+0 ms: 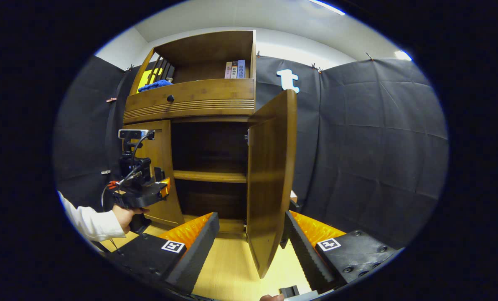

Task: Open the right door of the double-door shoe cabinet with the right hand, and open the left door with the left hand.

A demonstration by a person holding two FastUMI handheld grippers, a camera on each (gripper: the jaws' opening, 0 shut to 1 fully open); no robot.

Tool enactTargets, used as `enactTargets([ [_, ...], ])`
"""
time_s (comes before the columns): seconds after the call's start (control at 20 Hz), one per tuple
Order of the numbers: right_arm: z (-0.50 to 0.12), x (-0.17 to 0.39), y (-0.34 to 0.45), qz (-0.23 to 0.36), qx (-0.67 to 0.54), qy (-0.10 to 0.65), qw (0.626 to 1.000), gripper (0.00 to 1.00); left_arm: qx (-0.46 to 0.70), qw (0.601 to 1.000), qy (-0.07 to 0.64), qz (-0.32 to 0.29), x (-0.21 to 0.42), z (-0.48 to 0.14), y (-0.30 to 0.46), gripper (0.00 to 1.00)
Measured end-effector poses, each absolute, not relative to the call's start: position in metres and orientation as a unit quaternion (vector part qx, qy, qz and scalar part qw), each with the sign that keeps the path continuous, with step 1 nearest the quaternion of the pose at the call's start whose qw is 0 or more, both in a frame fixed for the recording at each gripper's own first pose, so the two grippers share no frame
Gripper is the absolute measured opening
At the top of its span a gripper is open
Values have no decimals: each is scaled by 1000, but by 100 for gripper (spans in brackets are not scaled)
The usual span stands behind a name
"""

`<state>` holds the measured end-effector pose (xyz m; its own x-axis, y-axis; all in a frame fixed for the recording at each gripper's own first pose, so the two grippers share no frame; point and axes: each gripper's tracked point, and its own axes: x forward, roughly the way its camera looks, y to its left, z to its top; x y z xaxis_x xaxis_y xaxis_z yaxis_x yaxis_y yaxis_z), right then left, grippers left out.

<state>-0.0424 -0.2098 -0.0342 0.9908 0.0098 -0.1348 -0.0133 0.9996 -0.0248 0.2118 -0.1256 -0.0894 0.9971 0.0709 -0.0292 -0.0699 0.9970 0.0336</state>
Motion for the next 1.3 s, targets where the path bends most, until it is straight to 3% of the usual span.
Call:
enactTargets([
  [0.05,-34,-42,-206,9,-15,67,998,96,17,999,20,31,212,-92,-126,71],
  [0.25,-31,-42,-200,12,-14,66,998,96,0,998,44,35,218,-107,-116,40],
  [0.3,-31,-43,-198,13,-12,66,998,98,-3,998,53,35,217,-109,-116,38],
  [0.8,-21,-56,-173,14,-16,49,999,96,-11,997,75,-16,135,-106,-96,32],
  [1.3,-19,-77,-106,39,-7,45,998,96,-28,996,87,-22,46,-108,-36,27],
])
